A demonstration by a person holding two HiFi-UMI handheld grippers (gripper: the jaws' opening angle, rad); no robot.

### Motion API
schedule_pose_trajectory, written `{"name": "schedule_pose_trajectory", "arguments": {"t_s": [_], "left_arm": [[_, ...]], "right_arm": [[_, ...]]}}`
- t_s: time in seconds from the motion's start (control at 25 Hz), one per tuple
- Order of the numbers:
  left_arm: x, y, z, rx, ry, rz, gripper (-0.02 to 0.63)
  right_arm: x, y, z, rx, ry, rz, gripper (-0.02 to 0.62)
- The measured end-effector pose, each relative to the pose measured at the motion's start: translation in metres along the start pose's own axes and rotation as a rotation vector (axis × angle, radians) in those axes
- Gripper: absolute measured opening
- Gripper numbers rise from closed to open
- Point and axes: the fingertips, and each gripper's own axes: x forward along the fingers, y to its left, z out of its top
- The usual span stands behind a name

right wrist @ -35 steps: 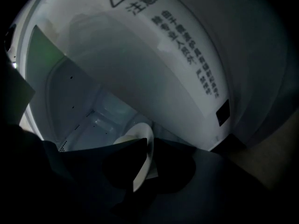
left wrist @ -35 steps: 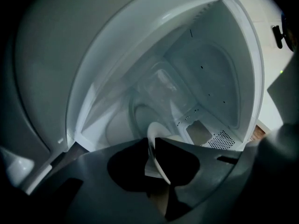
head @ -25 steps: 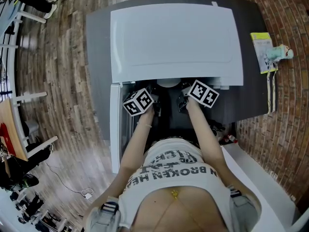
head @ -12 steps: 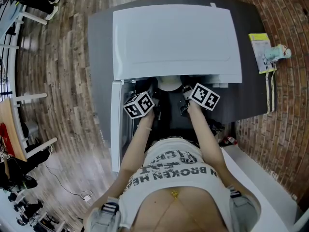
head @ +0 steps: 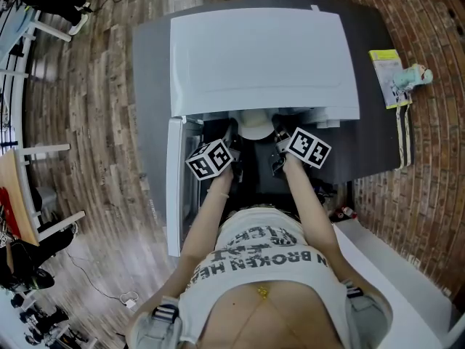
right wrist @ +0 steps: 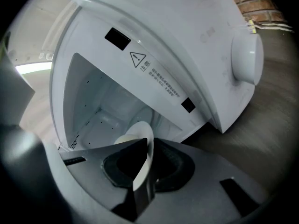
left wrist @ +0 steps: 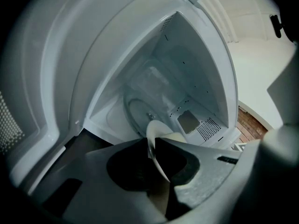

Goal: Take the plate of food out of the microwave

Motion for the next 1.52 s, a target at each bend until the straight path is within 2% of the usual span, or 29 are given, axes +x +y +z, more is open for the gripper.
{"name": "schedule_pose_trajectory", "arguments": {"t_s": [0.48,0.76,0.96,1.2,1.52], "left_arm": [[-0.017,-0.004,-0.012,-0.01,-0.012,0.017,0.054],[-0.027,-0.006,-0.022,-0.003,0.004,0.01,0.054],[-0.033,-0.008,-0.027,0.023,0.017,-0.009,0.054],[-0.04,-0.014,-0.033,0.018,0.001,0.011,0.054],[-0.045,-0.03,-0.043,-0.01,-0.06,0.082,0.054]], "right_arm": [[-0.016,0.002,-0.009,-0.029,0.005,0.001,0.043],[-0.035,0.002,-0.019,-0.035,-0.046,-0.029,0.043],[-0.046,0.0,-0.029,0.0,-0.081,-0.033,0.043],[-0.053,0.0,-0.027,-0.021,-0.053,-0.011,0.043],[-0.062,-0.004,-0.016,-0.086,0.025,0.028,0.043]]}}
